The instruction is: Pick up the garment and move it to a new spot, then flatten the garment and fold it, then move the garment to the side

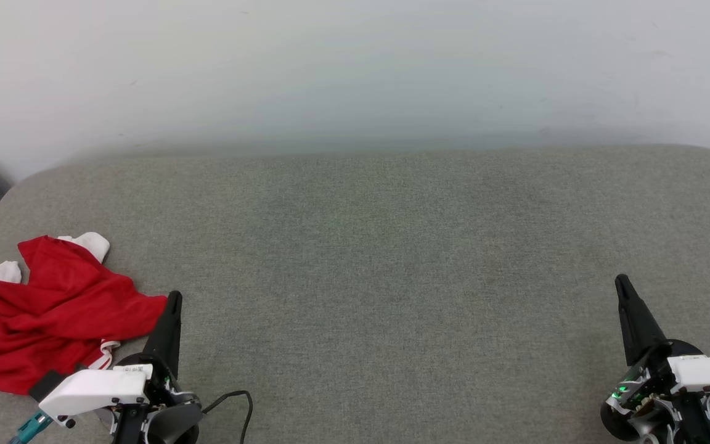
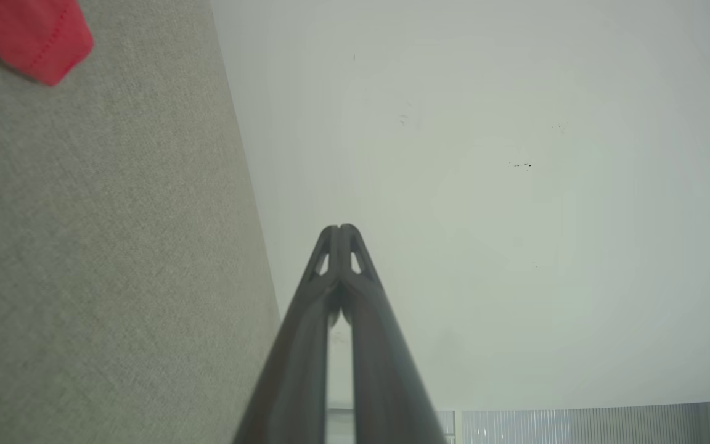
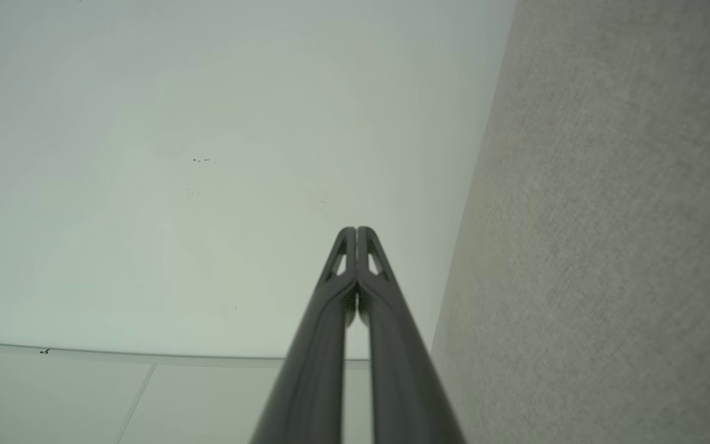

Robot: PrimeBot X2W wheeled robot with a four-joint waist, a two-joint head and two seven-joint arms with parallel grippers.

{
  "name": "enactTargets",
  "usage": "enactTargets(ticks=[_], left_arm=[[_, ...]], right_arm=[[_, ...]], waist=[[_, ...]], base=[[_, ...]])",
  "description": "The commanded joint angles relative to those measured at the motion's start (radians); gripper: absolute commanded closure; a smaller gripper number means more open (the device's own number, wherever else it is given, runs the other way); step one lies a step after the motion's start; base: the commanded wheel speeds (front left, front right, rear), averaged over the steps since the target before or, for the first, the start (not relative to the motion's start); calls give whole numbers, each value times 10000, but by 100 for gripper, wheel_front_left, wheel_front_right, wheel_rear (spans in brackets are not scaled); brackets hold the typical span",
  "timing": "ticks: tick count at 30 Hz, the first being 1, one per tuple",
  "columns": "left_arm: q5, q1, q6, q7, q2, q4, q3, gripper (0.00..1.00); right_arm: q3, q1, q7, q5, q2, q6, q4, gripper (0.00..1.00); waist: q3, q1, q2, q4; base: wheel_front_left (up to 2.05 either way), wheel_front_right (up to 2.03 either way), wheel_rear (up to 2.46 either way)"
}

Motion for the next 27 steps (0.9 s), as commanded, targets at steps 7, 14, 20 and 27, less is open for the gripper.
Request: enactTargets(ticks=[7, 14, 20, 27], left_arm=[[19, -80, -27, 22, -19, 2, 28, 100], [17, -80, -26, 21, -19, 1, 27, 100], [17, -80, -27, 20, -19, 1, 27, 100], [1, 95, 6, -22, -13, 144, -58, 0]], right_arm=[[2, -107, 7, 30, 44, -3, 11, 100], [2, -107, 7, 31, 44, -3, 11, 100], [3, -107, 8, 31, 45, -3, 11, 100], [17, 118, -18, -8, 4, -2, 136, 0]], waist=[[0, 0, 0, 0], [0, 0, 0, 0], [0, 0, 0, 0], [2, 0, 0, -1]], base=[[0, 0, 0], [0, 0, 0], [0, 0, 0], [0, 0, 0]])
